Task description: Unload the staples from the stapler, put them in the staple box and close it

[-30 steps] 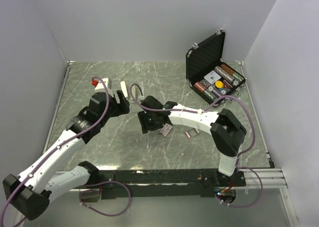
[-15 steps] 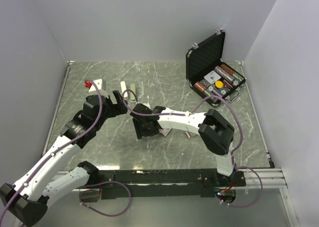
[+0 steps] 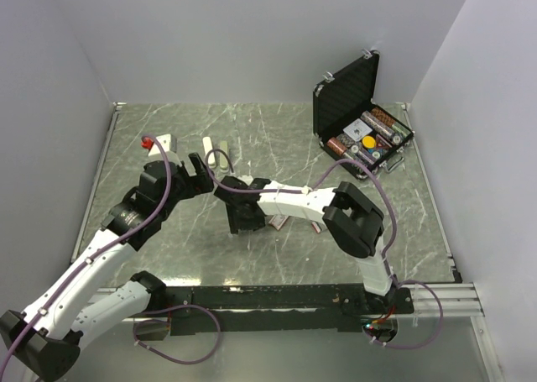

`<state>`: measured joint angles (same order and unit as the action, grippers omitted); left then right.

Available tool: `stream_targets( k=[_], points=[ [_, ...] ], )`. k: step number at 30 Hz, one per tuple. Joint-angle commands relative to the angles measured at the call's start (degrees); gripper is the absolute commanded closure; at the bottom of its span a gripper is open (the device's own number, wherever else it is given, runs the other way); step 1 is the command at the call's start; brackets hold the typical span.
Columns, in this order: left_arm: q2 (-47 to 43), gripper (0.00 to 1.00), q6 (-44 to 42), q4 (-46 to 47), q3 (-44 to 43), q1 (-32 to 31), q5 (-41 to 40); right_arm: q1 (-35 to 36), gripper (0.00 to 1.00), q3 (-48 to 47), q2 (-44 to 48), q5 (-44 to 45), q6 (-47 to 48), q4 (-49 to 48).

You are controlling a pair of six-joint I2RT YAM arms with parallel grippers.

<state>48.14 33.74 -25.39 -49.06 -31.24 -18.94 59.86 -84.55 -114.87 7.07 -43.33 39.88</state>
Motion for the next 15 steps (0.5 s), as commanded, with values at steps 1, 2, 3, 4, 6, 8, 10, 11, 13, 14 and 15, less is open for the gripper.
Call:
stream_targets(
  k=[1,2,3,4,6,8,10,11,13,14,15],
  points=[
    [-0.33,0.01,0.19,1.13,-0.07,-0.22,2.33,0.26,0.40,-2.99,-1.67,0.31,-0.26,1.61],
    [-0.24,0.01,0.19,1.22,-0.07,-0.13,2.33,0.26,0.40,-2.99,-1.85,0.23,-0.26,1.61],
    [-0.24,0.01,0.19,1.22,-0.07,-0.13,2.41,0.26,0.40,-3.07,-1.85,0.22,-0.35,1.69],
    [-0.15,0.01,0.19,1.22,0.01,-0.22,2.50,0.26,0.41,-3.07,-1.94,0.14,-0.35,1.69],
    [0.11,0.01,0.19,1.22,-0.07,-0.13,2.59,0.26,0.41,-2.90,-1.85,0.22,-0.53,1.87],
    [0.20,0.01,0.19,1.39,-0.07,-0.22,2.68,0.26,0.42,-2.81,-1.94,0.49,-0.79,2.04],
    [0.29,0.01,0.19,1.39,0.01,-0.22,2.77,0.26,0.42,-2.98,-2.20,0.31,-0.79,2.22],
    [0.37,0.01,0.19,1.31,0.01,-0.13,2.85,0.17,0.43,-3.16,-2.46,0.23,-0.79,2.40],
    [0.20,0.01,0.28,1.30,0.01,-0.22,2.86,0.17,0.44,-3.69,-2.99,-0.04,-0.70,2.75],
    [0.20,0.01,0.19,1.39,0.01,-0.22,2.77,0.17,0.44,-3.86,-3.34,-0.30,-0.70,2.84],
    [0.11,0.01,0.28,1.31,0.01,-0.22,2.77,0.09,0.44,-4.30,-3.69,-0.48,-0.70,3.10]
  ],
)
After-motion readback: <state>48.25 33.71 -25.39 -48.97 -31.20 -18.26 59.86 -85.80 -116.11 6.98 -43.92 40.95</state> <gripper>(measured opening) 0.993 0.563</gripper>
